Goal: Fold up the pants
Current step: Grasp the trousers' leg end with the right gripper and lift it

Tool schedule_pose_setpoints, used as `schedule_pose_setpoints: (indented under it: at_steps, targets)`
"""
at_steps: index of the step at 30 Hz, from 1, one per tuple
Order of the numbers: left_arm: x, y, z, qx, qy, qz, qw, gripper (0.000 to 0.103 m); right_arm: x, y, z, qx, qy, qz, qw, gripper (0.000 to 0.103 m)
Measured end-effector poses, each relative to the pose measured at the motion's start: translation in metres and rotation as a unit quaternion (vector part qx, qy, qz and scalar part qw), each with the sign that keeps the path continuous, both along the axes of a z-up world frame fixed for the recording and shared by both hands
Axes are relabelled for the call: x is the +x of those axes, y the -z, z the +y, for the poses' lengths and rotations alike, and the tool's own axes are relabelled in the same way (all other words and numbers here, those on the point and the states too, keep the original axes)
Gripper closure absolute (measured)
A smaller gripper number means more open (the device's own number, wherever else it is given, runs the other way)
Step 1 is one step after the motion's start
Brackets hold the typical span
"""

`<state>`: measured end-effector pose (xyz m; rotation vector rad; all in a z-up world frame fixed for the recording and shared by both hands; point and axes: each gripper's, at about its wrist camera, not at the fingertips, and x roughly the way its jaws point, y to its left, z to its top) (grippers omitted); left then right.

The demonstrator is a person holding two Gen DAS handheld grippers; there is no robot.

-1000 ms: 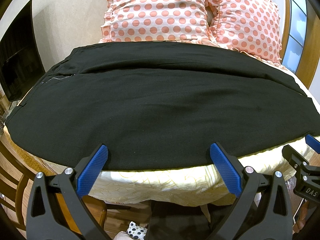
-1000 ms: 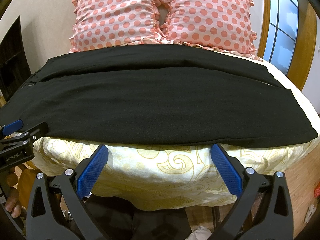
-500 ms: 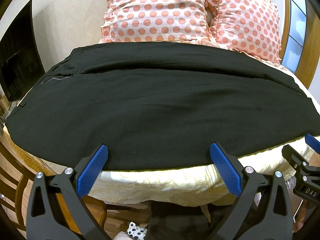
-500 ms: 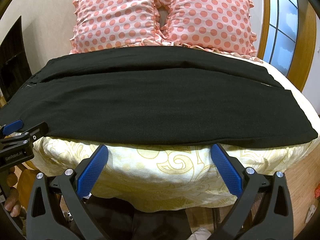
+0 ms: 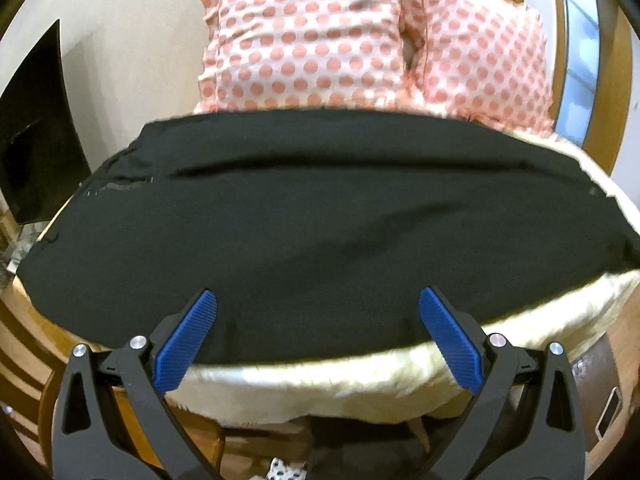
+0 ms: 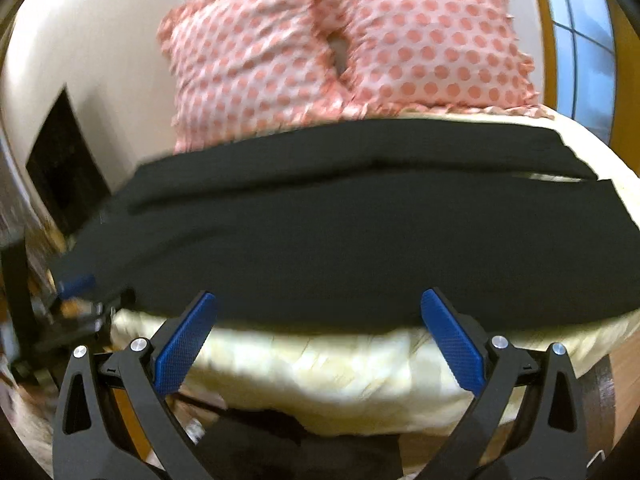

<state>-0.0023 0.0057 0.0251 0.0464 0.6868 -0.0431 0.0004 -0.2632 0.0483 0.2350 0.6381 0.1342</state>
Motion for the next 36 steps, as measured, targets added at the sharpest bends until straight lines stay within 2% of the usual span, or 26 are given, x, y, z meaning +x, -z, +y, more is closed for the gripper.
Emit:
schedule_pose_setpoints:
  at_steps: [2,5,7,10,15,18,21,23,26,29,30,32,35,36]
  targets:
    - [0.006,-0.012,0.004,-0.003,-0.004,-0.015,0.9999,0.002,0.016,-0.016,-0.024,0.009,0.033,0.000,0.999,0.001]
    - [0.026,-0.025,0.010,0.001,-0.018,-0.033,0.9993,0.002,0.059,-0.037,-0.069,0.042,0.086,0.025,0.995,0.001]
    - [0.046,-0.028,0.015,0.009,-0.032,-0.035,0.9988,0.002,0.099,-0.043,-0.101,0.041,0.142,0.047,0.988,0.001]
    - [0.071,-0.027,0.021,0.006,-0.048,-0.034,0.9983,0.002,0.162,-0.037,-0.153,0.034,0.236,0.093,0.967,0.002]
    - [0.094,-0.015,0.029,-0.014,-0.056,-0.016,0.9982,0.002,0.241,-0.012,-0.222,0.067,0.330,0.161,0.928,0.022]
    - [0.099,-0.007,0.032,-0.026,-0.052,-0.008,0.9983,0.002,0.283,-0.001,-0.240,0.041,0.368,0.183,0.911,0.029]
    - [0.103,-0.001,0.034,-0.035,-0.045,-0.006,0.9983,0.002,0.310,0.009,-0.252,0.037,0.396,0.196,0.896,0.034]
    - [0.106,0.002,0.035,-0.040,-0.039,-0.001,0.9984,0.002,0.323,0.017,-0.258,0.038,0.410,0.204,0.888,0.035]
    - [0.108,0.005,0.036,-0.048,-0.032,0.007,0.9983,0.002,0.339,0.030,-0.261,0.015,0.426,0.224,0.876,0.044]
    - [0.109,0.006,0.036,-0.050,-0.029,0.011,0.9983,0.002,0.337,0.036,-0.254,-0.033,0.432,0.218,0.874,0.062]
    - [0.109,0.007,0.036,-0.052,-0.028,0.013,0.9981,0.002,0.330,0.037,-0.254,-0.033,0.429,0.207,0.878,0.067]
    - [0.110,0.007,0.037,-0.057,-0.026,0.017,0.9979,0.002,0.315,0.038,-0.253,-0.020,0.425,0.189,0.885,0.076]
    - [0.110,0.008,0.037,-0.057,-0.026,0.018,0.9979,0.002,0.291,0.039,-0.262,0.044,0.410,0.158,0.897,0.095]
    - [0.110,0.008,0.037,-0.056,-0.027,0.018,0.9979,0.002,0.282,0.038,-0.266,0.076,0.400,0.144,0.902,0.098]
